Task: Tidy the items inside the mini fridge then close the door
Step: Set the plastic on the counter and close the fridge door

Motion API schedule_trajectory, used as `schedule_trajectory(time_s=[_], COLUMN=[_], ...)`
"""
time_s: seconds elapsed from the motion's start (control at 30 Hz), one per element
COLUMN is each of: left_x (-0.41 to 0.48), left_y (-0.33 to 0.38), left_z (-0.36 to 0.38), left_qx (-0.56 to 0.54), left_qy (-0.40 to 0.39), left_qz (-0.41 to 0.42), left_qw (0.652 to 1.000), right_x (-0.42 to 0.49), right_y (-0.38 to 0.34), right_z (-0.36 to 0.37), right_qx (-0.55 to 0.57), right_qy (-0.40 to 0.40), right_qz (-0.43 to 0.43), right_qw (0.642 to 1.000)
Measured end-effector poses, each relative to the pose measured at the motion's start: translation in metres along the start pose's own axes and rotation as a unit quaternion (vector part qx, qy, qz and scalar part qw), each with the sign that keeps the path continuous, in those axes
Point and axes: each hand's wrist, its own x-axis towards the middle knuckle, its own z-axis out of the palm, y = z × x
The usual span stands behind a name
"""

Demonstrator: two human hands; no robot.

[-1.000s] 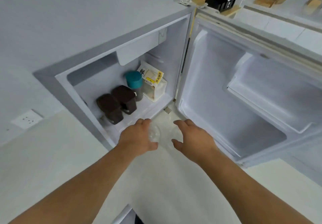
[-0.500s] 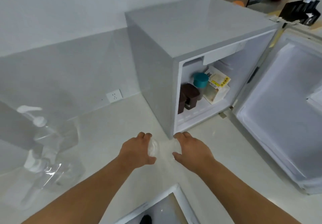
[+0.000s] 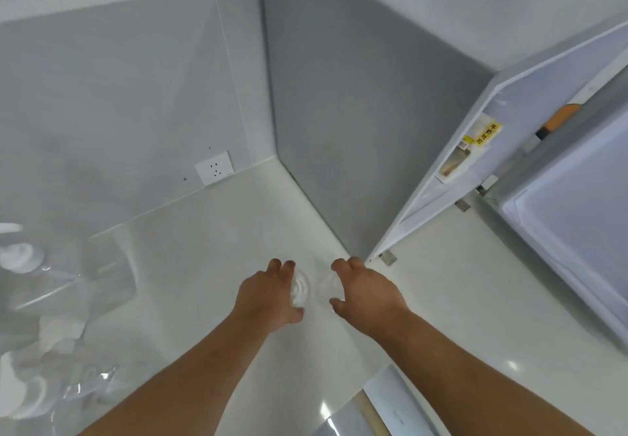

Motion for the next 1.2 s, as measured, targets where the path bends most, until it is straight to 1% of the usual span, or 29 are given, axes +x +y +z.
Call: schedule_trajectory(time_s=[0.17, 0.23, 0.33, 0.47, 0.6, 0.8, 0.97, 1.03, 1.13, 1.2], left_x=[0.007, 0.005, -0.001, -0.014, -0.030, -0.044, -0.053, -0.058, -0.060, -0.058], left_y=[-0.003, -0.003, 0.007, 0.049, 0.117, 0.230, 0.295, 0.315, 0.335, 0.343], left_z=[0.010, 0.007, -0.009, -0.046, -0.085, -0.174, -0.265, -0.301, -0.346, -0.371], left_qx=[0.015, 0.007, -0.006, -0.022, -0.044, -0.073, -0.069, -0.056, -0.034, -0.024], left_qy=[-0.026, -0.021, 0.029, 0.105, 0.131, 0.207, 0.298, 0.327, 0.373, 0.386], left_qz=[-0.012, -0.025, -0.017, 0.057, 0.152, 0.214, 0.284, 0.295, 0.288, 0.285], left_qw=[0.999, 0.999, 0.999, 0.993, 0.979, 0.952, 0.909, 0.896, 0.881, 0.877], right_x=[0.002, -0.003, -0.019, -0.053, -0.099, -0.159, -0.196, -0.209, -0.224, -0.234], right_y=[0.002, 0.006, 0.018, 0.047, 0.085, 0.138, 0.166, 0.175, 0.189, 0.199], right_z=[0.008, 0.007, -0.002, -0.034, -0.082, -0.196, -0.291, -0.323, -0.362, -0.384], right_qx=[0.015, 0.023, 0.039, 0.033, 0.019, -0.007, -0.037, -0.050, -0.075, -0.093], right_qy=[-0.007, 0.001, 0.030, 0.096, 0.171, 0.265, 0.353, 0.380, 0.410, 0.430], right_qz=[0.014, 0.018, 0.030, 0.037, 0.059, 0.089, 0.096, 0.098, 0.109, 0.119], right_qw=[1.000, 1.000, 0.998, 0.994, 0.983, 0.960, 0.930, 0.919, 0.902, 0.890])
